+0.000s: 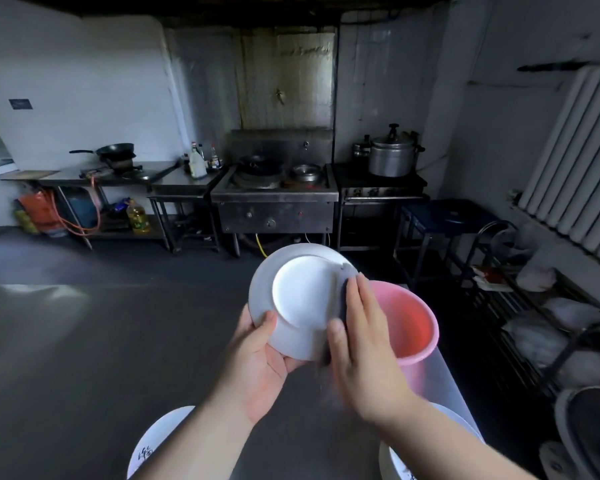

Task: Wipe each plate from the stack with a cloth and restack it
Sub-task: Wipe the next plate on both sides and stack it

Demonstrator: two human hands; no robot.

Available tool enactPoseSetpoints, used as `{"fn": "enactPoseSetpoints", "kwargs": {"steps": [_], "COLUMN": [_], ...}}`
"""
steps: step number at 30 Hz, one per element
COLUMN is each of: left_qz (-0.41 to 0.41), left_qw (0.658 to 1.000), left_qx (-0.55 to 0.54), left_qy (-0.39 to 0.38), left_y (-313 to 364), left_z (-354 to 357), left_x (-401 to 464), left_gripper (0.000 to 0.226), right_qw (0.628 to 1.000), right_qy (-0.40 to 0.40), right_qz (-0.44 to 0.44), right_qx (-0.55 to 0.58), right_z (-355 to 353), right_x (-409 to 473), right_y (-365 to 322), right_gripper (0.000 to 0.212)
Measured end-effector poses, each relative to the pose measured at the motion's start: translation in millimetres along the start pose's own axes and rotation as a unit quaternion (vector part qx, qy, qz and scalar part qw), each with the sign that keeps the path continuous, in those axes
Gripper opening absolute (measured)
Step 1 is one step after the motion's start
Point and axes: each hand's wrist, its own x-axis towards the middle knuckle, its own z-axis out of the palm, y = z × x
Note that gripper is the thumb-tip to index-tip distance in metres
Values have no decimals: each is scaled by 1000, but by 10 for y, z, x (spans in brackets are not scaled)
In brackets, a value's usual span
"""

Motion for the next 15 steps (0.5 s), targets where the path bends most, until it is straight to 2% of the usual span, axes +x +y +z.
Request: {"fn": "enactPoseSetpoints", "kwargs": {"steps": [4,9,12,15], "left_qz": [20,2,-4,-42], "left_qw": [1000,999,997,996], "left_qx": [-16,12,16,5], "left_qy": [-12,-42,-79,-78], "left_y": [-18,-115,-59,114], "left_z": [86,141,163,212], "left_x": [23,-34,-21,45], "left_gripper": [44,51,61,51], "right_qw": [996,989,968,969], "right_qy": [72,86,135,129], "right_qz": [33,39,102,98], "right_qx": [44,115,186,185], "right_z": [-95,247,19,-340], "right_x": [207,-315,-108,205], "right_y": [5,-116,-22,72], "right_gripper": [66,77,59,39]}}
